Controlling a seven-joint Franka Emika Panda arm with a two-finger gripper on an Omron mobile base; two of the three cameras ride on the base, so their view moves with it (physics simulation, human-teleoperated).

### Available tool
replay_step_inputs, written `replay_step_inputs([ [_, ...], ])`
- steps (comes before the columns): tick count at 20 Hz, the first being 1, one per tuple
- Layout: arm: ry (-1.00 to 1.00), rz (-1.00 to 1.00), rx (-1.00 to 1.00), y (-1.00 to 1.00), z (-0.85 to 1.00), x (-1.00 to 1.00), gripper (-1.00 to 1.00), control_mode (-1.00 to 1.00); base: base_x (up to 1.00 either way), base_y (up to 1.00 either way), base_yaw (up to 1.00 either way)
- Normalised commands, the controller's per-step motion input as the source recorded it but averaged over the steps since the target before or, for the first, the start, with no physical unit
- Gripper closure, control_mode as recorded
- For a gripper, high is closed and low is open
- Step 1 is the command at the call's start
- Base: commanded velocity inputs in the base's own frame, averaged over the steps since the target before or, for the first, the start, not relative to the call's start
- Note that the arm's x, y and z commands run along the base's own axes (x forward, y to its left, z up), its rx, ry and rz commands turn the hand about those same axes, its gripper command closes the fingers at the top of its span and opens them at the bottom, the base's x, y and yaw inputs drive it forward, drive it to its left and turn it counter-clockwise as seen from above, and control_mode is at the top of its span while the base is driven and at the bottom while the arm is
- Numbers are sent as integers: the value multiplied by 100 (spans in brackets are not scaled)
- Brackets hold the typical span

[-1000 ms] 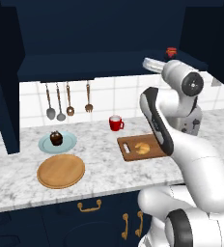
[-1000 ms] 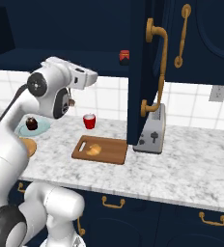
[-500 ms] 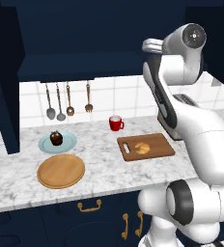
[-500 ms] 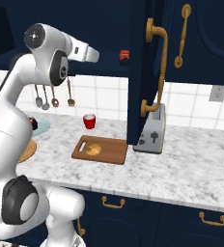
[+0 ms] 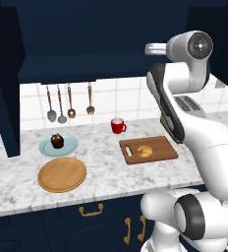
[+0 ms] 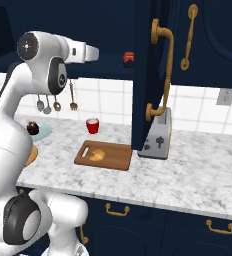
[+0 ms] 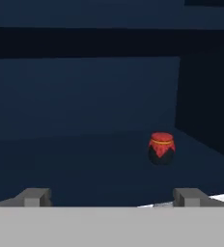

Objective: From the different types of pastries on the counter, select a croissant and place it on the cutting board. Then retrieve a jar of jam from the cabinet and place it alongside the croissant on the cutting board.

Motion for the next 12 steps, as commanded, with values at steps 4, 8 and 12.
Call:
replay_step_inputs([
  [4,-1,0,-1,-7,-18,31,-100,-100,0,0,0],
  [8,37,-1,0,-3,35,68,-100,-100,0,0,0],
  [12,39,-1,0,0,58,56,-100,-100,0,0,0],
])
